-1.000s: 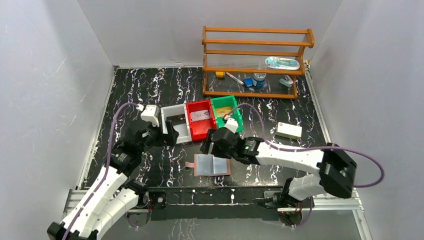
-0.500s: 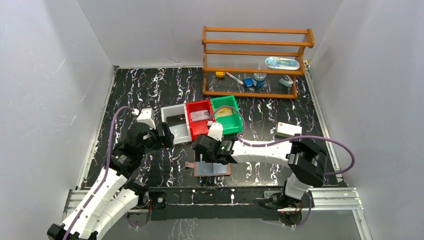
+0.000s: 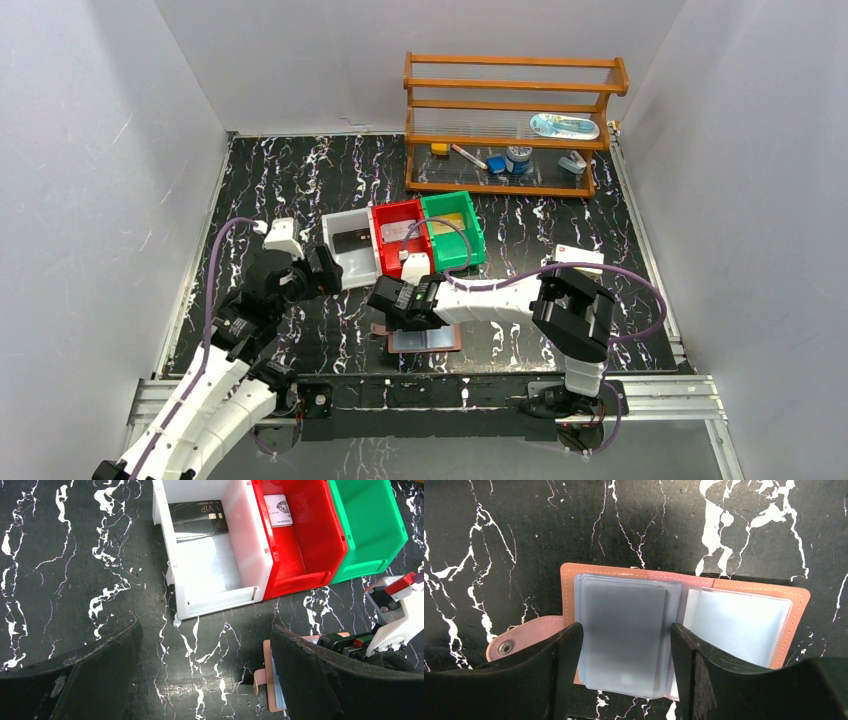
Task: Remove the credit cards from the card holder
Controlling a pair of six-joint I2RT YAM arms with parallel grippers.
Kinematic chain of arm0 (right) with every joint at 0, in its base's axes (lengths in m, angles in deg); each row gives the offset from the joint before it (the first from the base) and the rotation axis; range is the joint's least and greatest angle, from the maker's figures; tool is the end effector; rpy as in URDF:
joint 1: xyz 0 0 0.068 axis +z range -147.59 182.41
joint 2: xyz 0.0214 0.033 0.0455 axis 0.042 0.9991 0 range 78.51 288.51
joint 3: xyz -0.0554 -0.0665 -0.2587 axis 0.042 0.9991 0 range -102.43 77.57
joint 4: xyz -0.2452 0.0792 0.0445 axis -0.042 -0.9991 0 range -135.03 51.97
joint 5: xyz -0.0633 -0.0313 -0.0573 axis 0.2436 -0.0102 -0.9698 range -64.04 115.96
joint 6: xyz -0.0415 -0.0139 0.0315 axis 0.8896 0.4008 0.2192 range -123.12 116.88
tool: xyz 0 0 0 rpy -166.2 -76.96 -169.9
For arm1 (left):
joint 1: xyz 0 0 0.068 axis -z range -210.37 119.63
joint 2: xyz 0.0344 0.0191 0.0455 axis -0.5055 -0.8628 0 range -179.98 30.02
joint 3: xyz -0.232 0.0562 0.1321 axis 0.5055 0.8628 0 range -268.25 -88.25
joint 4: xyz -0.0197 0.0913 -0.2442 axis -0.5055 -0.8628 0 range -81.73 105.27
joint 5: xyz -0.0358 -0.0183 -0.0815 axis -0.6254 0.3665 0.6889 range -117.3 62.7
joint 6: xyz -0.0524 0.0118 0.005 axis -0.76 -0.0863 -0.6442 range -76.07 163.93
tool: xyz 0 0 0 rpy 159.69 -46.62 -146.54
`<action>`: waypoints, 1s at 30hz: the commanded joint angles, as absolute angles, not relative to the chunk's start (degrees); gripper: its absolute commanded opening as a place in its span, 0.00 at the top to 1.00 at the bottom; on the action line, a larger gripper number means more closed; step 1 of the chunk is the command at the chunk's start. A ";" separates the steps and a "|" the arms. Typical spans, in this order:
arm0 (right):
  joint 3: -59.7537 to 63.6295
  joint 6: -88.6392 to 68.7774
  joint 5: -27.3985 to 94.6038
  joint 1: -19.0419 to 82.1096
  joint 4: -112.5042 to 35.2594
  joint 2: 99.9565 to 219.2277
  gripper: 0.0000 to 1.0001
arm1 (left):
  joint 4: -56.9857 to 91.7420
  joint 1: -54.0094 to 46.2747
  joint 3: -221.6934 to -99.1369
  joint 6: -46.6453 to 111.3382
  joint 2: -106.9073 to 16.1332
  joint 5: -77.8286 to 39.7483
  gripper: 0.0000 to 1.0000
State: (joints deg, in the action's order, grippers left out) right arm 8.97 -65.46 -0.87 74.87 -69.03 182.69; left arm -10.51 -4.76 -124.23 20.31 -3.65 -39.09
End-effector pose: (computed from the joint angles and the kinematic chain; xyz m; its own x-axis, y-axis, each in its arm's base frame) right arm 0.1241 0.3392 0.1786 -0.8341 -0.0165 -0.5513 -0.1250 0.9792 0.1598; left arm 0.1316 -0.0550 0.2863 -0.4308 -0.2283 -0.8731 0.0889 0.9520 -0.2928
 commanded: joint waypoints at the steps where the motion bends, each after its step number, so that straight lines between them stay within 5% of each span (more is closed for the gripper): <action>1: 6.50 -66.47 -2.60 75.09 -71.63 183.14 0.29 | -10.39 -4.97 -124.33 20.41 -4.43 -39.43 0.02; 13: 7.31 -67.86 -2.34 75.07 -72.42 186.28 0.33 | -10.31 -4.97 -124.33 20.64 -5.44 -38.69 0.02; 19: 6.31 -67.95 -2.51 75.09 -73.92 187.76 0.22 | -10.37 -4.99 -124.38 20.81 -6.08 -38.30 0.02; 30: 9.64 -66.72 -0.26 75.00 -67.69 184.94 0.33 | -10.30 -4.97 -124.46 20.81 -6.37 -38.23 0.02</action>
